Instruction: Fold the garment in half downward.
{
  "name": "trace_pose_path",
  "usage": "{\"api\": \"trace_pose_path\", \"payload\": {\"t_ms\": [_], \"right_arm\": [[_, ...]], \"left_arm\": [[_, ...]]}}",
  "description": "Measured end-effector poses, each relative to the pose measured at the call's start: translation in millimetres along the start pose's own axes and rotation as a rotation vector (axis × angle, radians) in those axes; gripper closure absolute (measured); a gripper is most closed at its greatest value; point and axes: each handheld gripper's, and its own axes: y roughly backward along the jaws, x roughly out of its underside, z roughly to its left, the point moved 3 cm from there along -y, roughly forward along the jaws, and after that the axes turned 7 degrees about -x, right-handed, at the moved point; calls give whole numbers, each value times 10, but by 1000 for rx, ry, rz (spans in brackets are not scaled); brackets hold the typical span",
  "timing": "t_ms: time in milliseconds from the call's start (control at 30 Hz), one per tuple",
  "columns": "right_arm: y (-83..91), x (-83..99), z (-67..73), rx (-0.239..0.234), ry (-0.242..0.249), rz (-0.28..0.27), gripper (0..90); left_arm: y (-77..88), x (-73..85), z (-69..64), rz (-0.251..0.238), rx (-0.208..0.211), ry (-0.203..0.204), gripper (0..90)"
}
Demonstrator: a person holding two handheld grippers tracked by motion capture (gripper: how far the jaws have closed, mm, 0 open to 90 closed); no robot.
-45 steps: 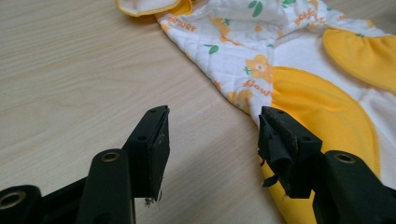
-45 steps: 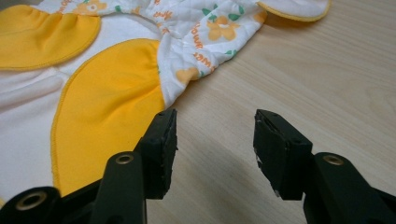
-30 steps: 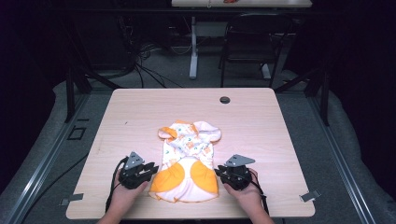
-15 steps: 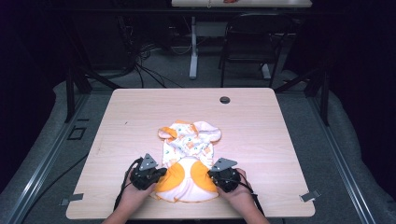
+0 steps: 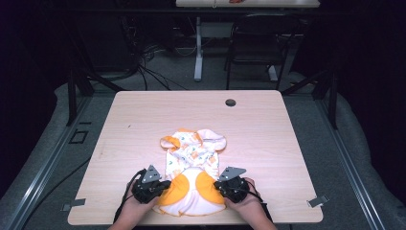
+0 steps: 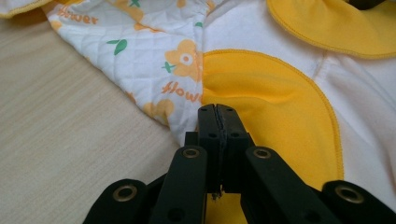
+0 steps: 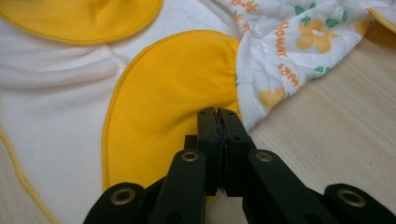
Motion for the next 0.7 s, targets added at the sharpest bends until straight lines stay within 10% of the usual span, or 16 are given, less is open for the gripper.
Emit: {"api": "trace_pose_path", "payload": {"t_ms": [500, 700], "right_arm": [[86, 39, 65, -33, 30, 67, 882], [131, 14, 29, -46, -3, -4, 855]], "left_arm": [[43, 38, -86, 5, 30, 10, 895], [48, 16, -59, -10, 51, 33, 831]]}}
